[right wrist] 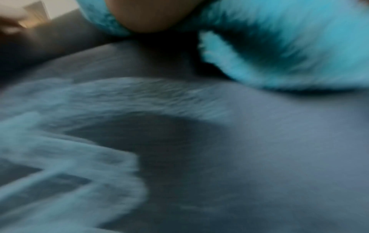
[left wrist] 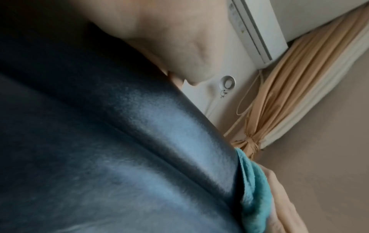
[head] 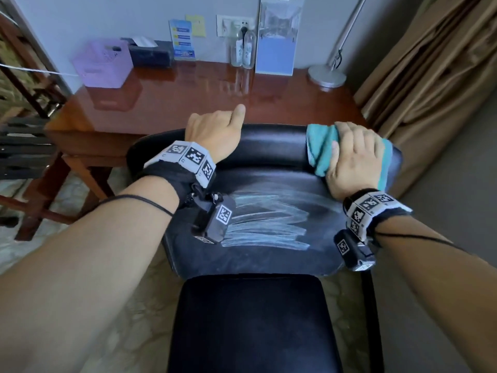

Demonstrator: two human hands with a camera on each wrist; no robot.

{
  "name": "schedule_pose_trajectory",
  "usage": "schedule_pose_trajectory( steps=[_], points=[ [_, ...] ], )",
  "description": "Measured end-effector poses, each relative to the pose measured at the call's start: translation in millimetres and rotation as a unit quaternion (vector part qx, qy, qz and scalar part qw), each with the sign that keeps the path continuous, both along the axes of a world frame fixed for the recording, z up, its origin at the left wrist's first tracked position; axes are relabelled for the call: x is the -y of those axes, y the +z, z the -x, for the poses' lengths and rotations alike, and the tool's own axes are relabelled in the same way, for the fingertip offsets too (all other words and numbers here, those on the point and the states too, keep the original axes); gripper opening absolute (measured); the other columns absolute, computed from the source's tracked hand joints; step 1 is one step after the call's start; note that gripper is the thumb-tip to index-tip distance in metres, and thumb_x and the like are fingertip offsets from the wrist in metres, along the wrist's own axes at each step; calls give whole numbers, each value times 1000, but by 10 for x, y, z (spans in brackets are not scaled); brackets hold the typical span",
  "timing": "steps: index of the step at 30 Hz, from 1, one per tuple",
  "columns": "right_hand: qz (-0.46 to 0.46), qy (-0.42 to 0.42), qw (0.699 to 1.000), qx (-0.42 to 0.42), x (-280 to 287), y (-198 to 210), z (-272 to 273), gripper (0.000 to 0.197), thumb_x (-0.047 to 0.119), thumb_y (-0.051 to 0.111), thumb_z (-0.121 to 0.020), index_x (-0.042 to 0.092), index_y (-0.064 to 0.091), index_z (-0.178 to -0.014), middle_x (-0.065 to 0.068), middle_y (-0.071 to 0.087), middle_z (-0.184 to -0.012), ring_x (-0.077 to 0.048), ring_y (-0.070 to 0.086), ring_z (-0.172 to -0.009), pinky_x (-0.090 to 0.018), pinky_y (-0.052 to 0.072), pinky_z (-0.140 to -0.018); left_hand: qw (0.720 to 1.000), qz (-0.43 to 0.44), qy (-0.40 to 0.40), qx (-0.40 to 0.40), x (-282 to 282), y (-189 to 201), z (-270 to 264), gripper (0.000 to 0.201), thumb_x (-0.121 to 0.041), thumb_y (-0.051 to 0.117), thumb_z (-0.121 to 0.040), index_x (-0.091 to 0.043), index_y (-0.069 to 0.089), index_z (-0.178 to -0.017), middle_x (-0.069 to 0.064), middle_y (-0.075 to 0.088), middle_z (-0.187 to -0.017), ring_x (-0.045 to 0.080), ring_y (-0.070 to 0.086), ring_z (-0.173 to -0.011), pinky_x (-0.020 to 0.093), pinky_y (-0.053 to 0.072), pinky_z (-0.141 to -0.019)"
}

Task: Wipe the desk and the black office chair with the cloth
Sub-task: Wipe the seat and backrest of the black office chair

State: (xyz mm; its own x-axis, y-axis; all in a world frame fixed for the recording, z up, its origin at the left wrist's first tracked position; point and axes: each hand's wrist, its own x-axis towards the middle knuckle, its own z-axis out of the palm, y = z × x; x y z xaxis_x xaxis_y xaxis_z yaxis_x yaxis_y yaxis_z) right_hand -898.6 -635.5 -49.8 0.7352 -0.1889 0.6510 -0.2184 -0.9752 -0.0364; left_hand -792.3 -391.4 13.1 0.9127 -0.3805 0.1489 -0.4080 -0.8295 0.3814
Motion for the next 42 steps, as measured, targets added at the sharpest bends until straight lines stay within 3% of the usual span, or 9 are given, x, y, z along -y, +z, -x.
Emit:
schedule_pose_trajectory(
  steps=[6, 10, 15, 21, 26, 32, 37, 40, 42],
  points=[
    [71, 118, 990, -16, -1059, 8, -433, 52, 40, 31, -99, 16, 40, -144, 0, 48, -142, -25, 43, -128, -44, 21, -113, 1000, -19, -15, 19, 189, -38, -41, 60, -42, 11, -103, -14, 64, -107, 5, 68, -107, 27, 58, -104, 39, 26, -99],
    [103, 166, 980, -39, -589, 27, -273, 56, 44, 37, -100, 14, 36, -147, -3, 44, -147, -23, 40, -134, -40, 20, -114, 1000, -12, -24, 8, 208, -15, -51, 58, -42, 13, -104, -9, 59, -95, 11, 64, -101, 33, 57, -101, 37, 31, -96],
    [92, 74, 991, -59, 245, -5, 279, 58, 42, 33, -101, 12, 27, -151, -3, 33, -154, -23, 32, -140, -41, 17, -117, 999, -18, -28, -7, 284, 13, -25, 61, -39, 11, -104, -5, 62, -104, 17, 64, -107, 33, 52, -90, 34, 28, -86],
    [156, 128, 976, -87, 56, 69, 167, 59, 35, 37, -100, 12, 20, -152, -3, 26, -157, -19, 23, -144, -46, 11, -117, 998, -58, -30, -18, 601, 108, 101, 59, -43, 9, -102, -11, 52, -76, 8, 60, -85, 33, 58, -94, 41, 24, -98],
    [108, 138, 983, -54, -48, 27, 59, 59, 41, 42, -97, 5, 36, -144, -11, 41, -147, -26, 35, -137, -41, 16, -116, 994, -31, -61, -82, 1310, 196, 392, 73, -54, 4, -99, -16, 63, -119, 7, 64, -120, 26, 54, -117, 45, 18, -107],
    [-25, -50, 996, 72, 504, -175, 559, 50, 31, 29, -101, 6, 39, -143, -9, 46, -142, -26, 41, -129, -41, 24, -113, 995, 20, -82, -51, 1360, 40, 320, 78, -47, 0, -100, -17, 72, -96, 2, 70, -104, 25, 59, -99, 40, 19, -105],
    [-259, -232, 917, 193, 600, -225, 559, 51, 36, 22, -97, 1, 52, -119, -18, 55, -111, -38, 52, -98, -45, 41, -78, 996, 1, -79, -29, 1494, 16, 340, 75, -47, 2, -99, -19, 72, -92, 0, 70, -100, 24, 58, -92, 43, 20, -107],
    [-244, -339, 892, 174, 514, -21, 358, 46, 37, 23, -97, 7, 58, -96, -14, 58, -99, -37, 55, -93, -47, 45, -74, 997, -7, -77, -19, 1512, -10, 325, 73, -46, 4, -99, -16, 71, -94, 0, 70, -98, 23, 58, -87, 41, 22, -104],
    [-154, -296, 934, 129, 499, 55, 283, 41, 35, 28, -98, 12, 60, -86, -8, 62, -90, -33, 56, -89, -44, 38, -80, 997, -11, -79, -12, 1520, -30, 324, 72, -45, 4, -100, -15, 70, -94, 0, 70, -97, 23, 59, -89, 40, 22, -102]
  ],
)
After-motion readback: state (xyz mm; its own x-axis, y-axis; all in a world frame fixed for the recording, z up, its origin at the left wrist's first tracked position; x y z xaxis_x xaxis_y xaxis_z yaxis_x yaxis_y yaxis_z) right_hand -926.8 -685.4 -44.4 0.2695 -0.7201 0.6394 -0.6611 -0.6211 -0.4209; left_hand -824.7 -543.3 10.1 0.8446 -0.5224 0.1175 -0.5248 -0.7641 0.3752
